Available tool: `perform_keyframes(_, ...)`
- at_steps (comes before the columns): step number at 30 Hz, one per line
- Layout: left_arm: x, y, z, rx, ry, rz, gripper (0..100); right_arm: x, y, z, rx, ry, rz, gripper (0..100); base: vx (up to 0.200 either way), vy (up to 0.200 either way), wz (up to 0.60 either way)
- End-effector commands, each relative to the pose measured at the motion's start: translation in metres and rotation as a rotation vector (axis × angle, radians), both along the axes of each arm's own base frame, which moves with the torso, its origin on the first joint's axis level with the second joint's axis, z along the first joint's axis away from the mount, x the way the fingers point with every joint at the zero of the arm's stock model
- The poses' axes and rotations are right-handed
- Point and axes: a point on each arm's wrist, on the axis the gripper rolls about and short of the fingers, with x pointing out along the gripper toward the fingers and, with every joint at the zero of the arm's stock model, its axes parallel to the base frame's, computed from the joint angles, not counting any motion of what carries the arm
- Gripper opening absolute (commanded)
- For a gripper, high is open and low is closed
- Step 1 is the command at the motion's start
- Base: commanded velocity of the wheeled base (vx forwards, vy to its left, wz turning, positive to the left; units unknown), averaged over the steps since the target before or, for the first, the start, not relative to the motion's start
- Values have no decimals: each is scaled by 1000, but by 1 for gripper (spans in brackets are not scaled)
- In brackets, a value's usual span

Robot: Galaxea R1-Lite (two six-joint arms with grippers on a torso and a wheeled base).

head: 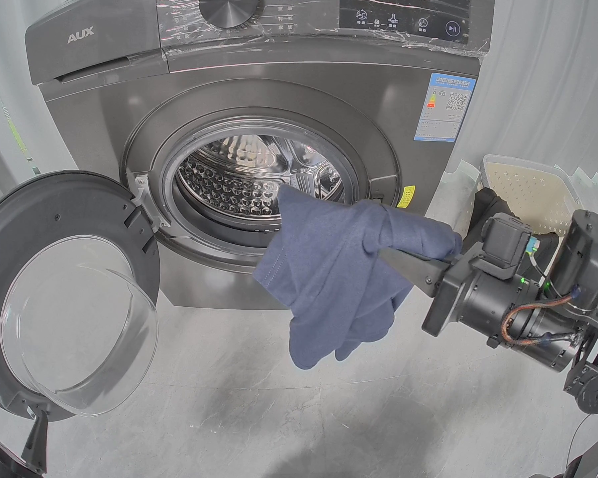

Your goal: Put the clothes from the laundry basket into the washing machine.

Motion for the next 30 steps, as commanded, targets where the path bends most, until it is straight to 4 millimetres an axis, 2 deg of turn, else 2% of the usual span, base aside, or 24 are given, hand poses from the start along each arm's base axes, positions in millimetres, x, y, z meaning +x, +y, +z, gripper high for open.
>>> perform_keyframes(1, 10, -3, 48, -20, 13, -196, 100, 20, 23, -16, -8, 14, 7, 0, 0, 0, 0)
perform_keyframes(4, 34, -7, 44, -25, 170, -343, 100, 23, 36, -16, 24, -4, 32, 0, 0, 0, 0)
perform_keyframes(7, 52, -9, 47, -22, 239, -429, 100, 29, 51, -17, 67, -5, 43, 0, 0, 0, 0)
perform_keyframes(13, 94, -18, 52, 13, 310, -563, 100, 40, 70, -18, 116, -46, 15, 0, 0, 0, 0)
perform_keyframes(18, 119, -32, 53, 23, 346, -645, 100, 36, 85, -12, 170, -35, 55, 0, 0, 0, 0)
perform_keyframes(19, 129, -38, 53, 29, 360, -649, 100, 36, 89, -14, 180, -21, 57, 0, 0, 0, 0)
perform_keyframes(25, 160, -68, 41, 31, 448, -727, 100, 37, 93, -13, 202, -34, 30, 0, 0, 0, 0)
perform_keyframes(30, 186, -84, 30, 36, 452, -748, 100, 36, 92, -13, 203, -39, 29, 0, 0, 0, 0)
